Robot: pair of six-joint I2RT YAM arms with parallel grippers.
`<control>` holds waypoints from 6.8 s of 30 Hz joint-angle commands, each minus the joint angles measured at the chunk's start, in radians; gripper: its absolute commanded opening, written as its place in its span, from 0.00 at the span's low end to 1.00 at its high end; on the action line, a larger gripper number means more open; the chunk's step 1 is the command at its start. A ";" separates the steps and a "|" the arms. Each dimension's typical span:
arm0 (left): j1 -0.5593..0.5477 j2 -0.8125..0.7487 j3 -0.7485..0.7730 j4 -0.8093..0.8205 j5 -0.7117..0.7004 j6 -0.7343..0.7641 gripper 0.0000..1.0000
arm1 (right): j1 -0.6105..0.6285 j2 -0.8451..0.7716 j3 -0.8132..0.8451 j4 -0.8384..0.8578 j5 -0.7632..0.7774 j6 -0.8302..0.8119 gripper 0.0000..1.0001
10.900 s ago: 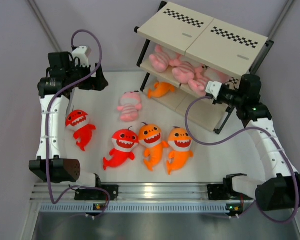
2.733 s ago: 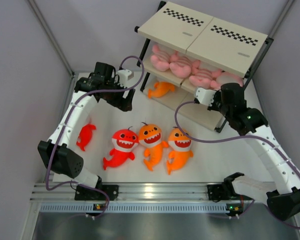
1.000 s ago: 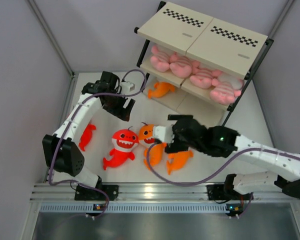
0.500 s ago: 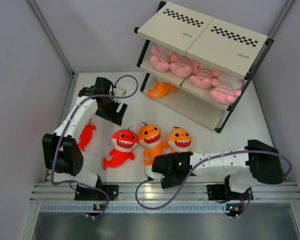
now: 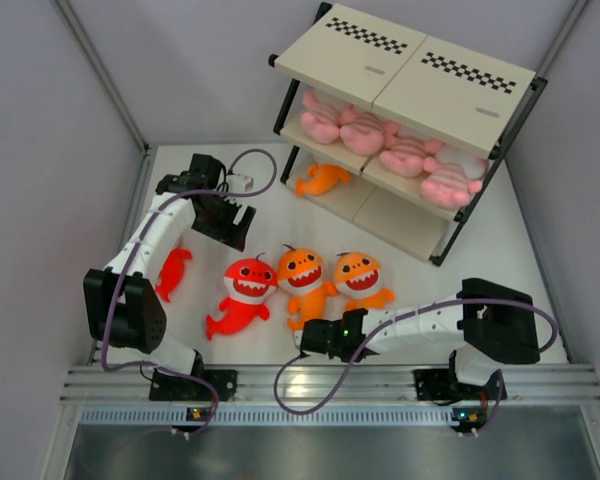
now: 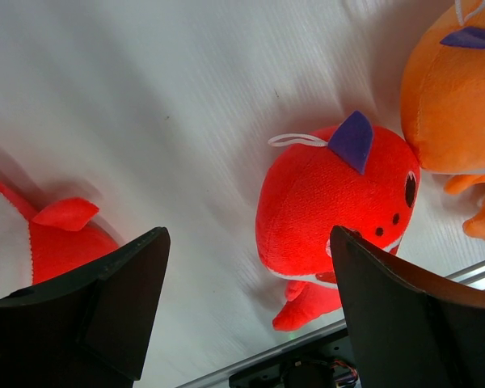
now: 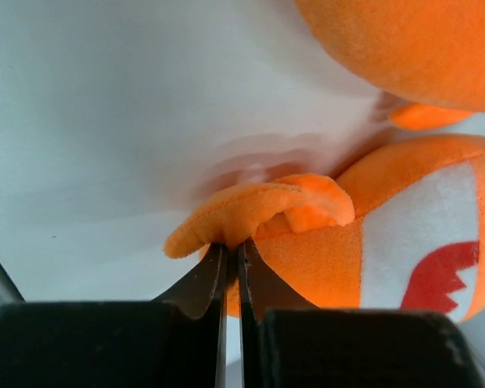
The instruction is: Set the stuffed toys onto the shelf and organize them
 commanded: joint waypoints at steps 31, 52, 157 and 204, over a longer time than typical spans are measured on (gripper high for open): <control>-0.001 -0.057 0.021 0.034 0.011 0.028 0.86 | -0.321 0.027 0.438 0.076 0.348 -0.435 0.00; -0.001 -0.064 0.017 0.034 0.008 0.033 0.86 | -0.623 0.367 0.538 0.350 0.370 -0.533 0.01; 0.027 -0.073 -0.045 0.035 -0.024 0.038 0.87 | -0.608 -0.102 0.276 -0.028 0.324 -0.355 0.00; 0.027 -0.065 -0.042 0.035 -0.001 0.053 0.87 | -0.835 -0.183 -0.071 0.460 0.018 -0.768 0.05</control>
